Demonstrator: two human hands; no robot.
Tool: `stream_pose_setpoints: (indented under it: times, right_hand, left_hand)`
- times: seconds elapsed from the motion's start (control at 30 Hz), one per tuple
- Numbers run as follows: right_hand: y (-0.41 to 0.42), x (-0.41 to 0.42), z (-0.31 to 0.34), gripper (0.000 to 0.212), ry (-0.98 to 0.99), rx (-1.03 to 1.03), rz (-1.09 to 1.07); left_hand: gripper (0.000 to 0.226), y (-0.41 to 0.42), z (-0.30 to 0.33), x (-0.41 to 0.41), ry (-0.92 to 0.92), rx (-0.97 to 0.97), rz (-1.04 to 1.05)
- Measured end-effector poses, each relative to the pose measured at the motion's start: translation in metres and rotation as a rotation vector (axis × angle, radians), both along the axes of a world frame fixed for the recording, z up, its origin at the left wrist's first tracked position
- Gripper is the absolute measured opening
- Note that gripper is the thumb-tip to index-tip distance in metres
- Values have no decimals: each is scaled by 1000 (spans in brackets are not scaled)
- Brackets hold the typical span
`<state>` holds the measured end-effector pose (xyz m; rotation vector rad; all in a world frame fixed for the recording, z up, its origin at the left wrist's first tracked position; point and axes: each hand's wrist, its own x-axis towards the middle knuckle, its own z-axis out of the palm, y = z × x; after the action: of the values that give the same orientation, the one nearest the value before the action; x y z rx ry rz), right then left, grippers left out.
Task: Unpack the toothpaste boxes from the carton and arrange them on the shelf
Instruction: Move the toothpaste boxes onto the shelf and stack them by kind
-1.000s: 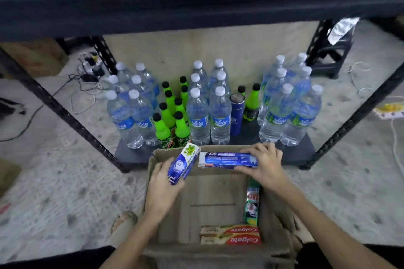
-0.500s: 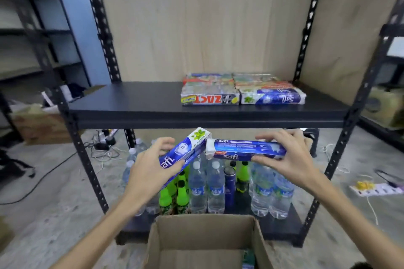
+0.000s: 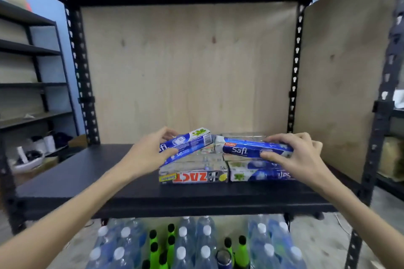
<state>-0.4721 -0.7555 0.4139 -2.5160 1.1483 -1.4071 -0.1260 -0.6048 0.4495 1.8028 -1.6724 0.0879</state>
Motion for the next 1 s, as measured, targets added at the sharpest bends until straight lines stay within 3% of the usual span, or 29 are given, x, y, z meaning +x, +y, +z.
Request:
stream_pose_setpoints:
  times: [0.13, 0.3, 0.5, 0.73, 0.87, 1.0]
  right_hand:
    - [-92, 24, 3, 61, 159, -4, -110]
    - [-175, 54, 12, 36, 221, 69, -182]
    - [-244, 78, 7, 38, 272, 112, -224]
    - [-265, 93, -7, 47, 317, 41, -254]
    - [-252, 95, -3, 55, 374, -2, -288]
    - [-216, 99, -2, 64, 289, -2, -232]
  left_hand:
    - [28, -100, 7, 31, -105, 77, 14]
    - [29, -194, -1, 56, -168, 85, 47]
    - [31, -249, -21, 73, -222, 35, 27]
    - [29, -265, -34, 77, -243, -30, 2]
    - [33, -258, -36, 65, -159, -28, 35]
    - [49, -240, -32, 47, 40, -45, 70]
